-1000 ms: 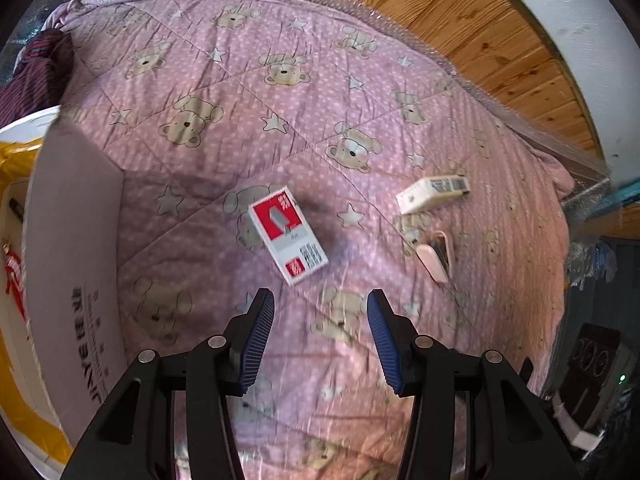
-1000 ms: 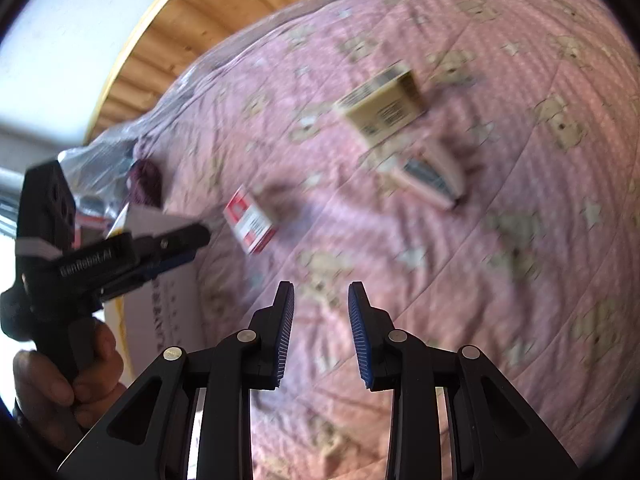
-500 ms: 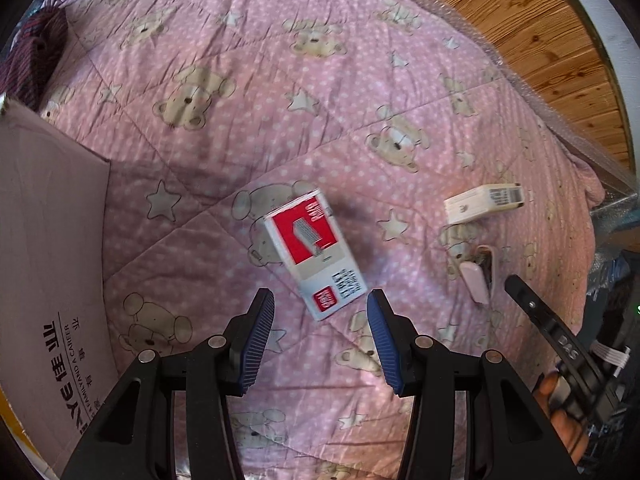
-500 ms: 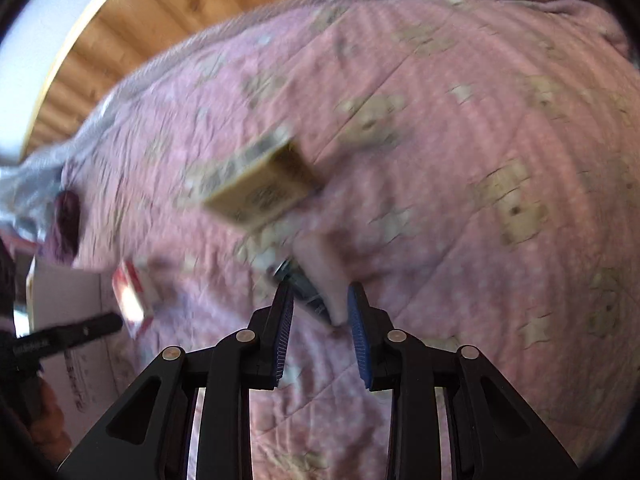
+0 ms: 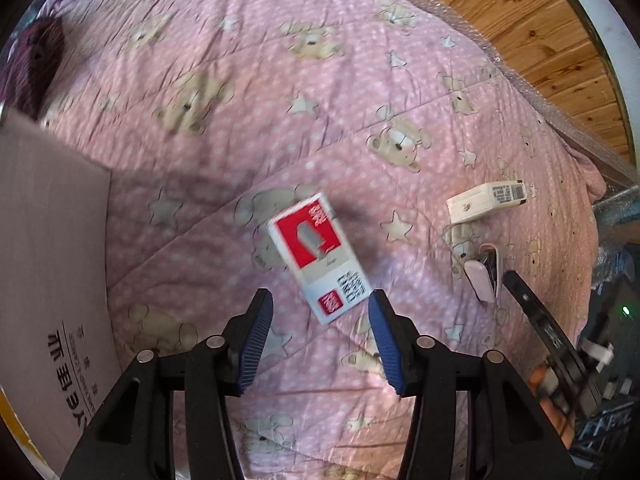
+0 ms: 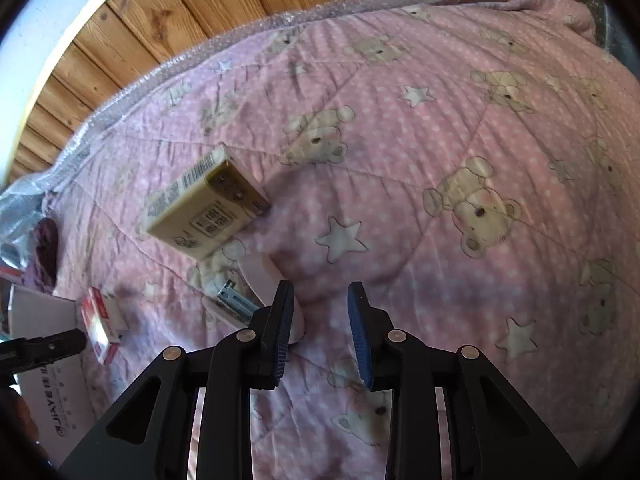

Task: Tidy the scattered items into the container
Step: 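Grasp the red-and-white box with the left tool while the right tool grasps the pink stapler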

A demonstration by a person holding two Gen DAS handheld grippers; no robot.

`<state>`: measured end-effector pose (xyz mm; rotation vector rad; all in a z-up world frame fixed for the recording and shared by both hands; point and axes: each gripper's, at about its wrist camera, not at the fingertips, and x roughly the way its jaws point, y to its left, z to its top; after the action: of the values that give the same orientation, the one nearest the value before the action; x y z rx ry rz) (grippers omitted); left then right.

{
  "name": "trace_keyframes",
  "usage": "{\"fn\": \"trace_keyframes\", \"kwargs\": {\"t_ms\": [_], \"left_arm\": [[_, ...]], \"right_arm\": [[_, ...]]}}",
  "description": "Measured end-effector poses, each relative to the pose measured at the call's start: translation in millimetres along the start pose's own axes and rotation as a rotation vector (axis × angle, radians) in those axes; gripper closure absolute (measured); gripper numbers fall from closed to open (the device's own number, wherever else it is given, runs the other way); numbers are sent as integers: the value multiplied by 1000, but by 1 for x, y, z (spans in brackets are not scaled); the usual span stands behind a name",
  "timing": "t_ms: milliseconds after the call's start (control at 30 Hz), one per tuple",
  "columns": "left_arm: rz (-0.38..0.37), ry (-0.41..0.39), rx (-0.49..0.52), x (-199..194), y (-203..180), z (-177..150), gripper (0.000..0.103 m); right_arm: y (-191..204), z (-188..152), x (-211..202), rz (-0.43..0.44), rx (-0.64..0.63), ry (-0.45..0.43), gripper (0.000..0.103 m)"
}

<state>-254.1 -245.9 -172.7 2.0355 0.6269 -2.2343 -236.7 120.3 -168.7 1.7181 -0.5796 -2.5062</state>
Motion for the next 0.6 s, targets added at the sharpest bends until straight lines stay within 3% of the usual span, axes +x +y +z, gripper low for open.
{"fn": "trace_keyframes", "kwargs": {"t_ms": [33, 100, 200, 267, 367, 600], "left_arm": [[15, -1, -1, 1, 1, 1, 50], [39, 9, -25, 4, 9, 2, 50], [51, 19, -52, 7, 21, 0, 50], [54, 19, -53, 7, 23, -2, 50], [40, 16, -39, 6, 19, -2, 50], [49, 13, 9, 16, 0, 3, 42]], "right_arm": [[10, -3, 0, 71, -38, 33, 69], [31, -11, -6, 166, -109, 67, 71], [31, -17, -16, 155, -84, 44, 71], [21, -14, -14, 139, -39, 27, 63], [20, -8, 0, 139, -15, 53, 63], [41, -4, 17, 95, -78, 54, 63]]}}
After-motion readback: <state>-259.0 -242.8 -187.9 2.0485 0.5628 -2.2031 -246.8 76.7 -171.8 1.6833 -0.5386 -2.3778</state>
